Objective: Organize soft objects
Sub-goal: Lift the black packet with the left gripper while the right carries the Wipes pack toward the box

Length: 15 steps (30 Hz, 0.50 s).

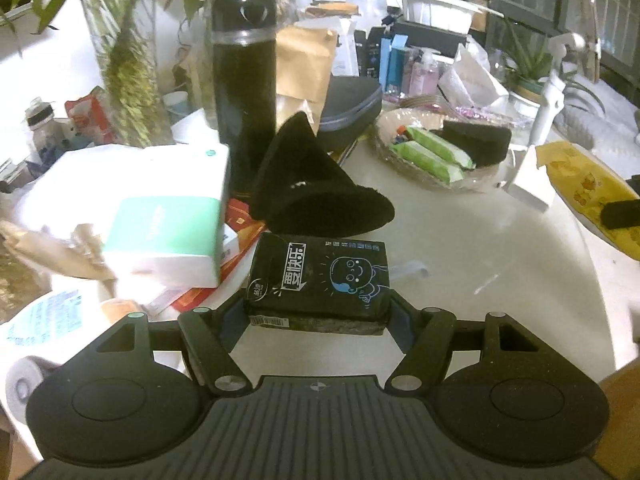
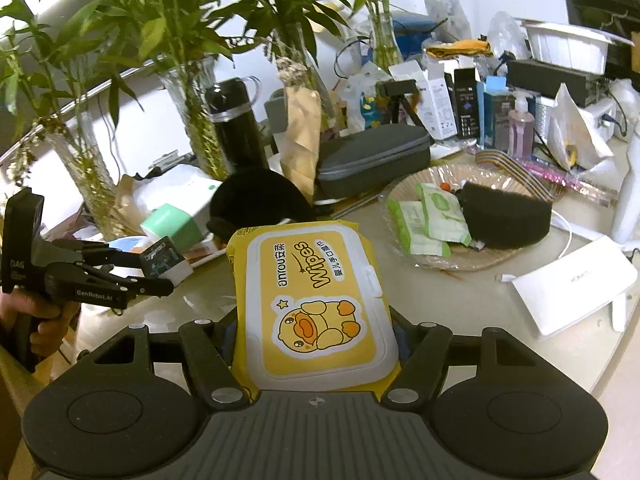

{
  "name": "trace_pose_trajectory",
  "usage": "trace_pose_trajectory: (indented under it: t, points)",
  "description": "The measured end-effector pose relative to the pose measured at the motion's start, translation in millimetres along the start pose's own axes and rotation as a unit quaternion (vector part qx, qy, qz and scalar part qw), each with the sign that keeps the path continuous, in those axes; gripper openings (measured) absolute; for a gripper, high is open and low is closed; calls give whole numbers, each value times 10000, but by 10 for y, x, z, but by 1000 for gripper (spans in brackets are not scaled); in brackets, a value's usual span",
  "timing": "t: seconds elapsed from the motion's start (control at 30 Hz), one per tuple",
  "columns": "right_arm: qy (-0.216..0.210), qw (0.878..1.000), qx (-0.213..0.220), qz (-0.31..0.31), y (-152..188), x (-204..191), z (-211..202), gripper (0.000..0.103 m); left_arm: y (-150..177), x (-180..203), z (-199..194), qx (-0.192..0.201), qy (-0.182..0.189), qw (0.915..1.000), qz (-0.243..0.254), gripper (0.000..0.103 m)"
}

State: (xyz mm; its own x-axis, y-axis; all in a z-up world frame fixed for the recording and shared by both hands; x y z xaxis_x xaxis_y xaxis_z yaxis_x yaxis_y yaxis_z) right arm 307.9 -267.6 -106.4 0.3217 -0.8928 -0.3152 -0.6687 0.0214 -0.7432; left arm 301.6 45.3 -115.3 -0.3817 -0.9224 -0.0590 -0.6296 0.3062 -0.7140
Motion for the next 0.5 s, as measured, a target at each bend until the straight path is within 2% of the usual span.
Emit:
trace_pose_trajectory:
  t: [0.5]
  points:
    - [87, 9998, 95, -162, 79, -331, -818, 71, -79, 165, -989, 309, -29, 9993, 223, 69]
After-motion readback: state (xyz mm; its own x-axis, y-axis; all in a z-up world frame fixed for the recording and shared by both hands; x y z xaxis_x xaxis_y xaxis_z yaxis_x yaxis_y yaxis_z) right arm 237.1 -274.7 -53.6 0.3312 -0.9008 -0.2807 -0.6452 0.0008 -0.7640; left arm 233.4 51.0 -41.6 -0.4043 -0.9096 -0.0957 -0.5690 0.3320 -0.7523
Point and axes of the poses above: each gripper's, at about its wrist camera, not at the fingertips, and z roughly the way its jaws point, x to its right, y to its underside, the point moved 3 cm from there along z, roughly the way its jaws point, and after that the axes turned 5 degrees about z, right-handed, at the moved point
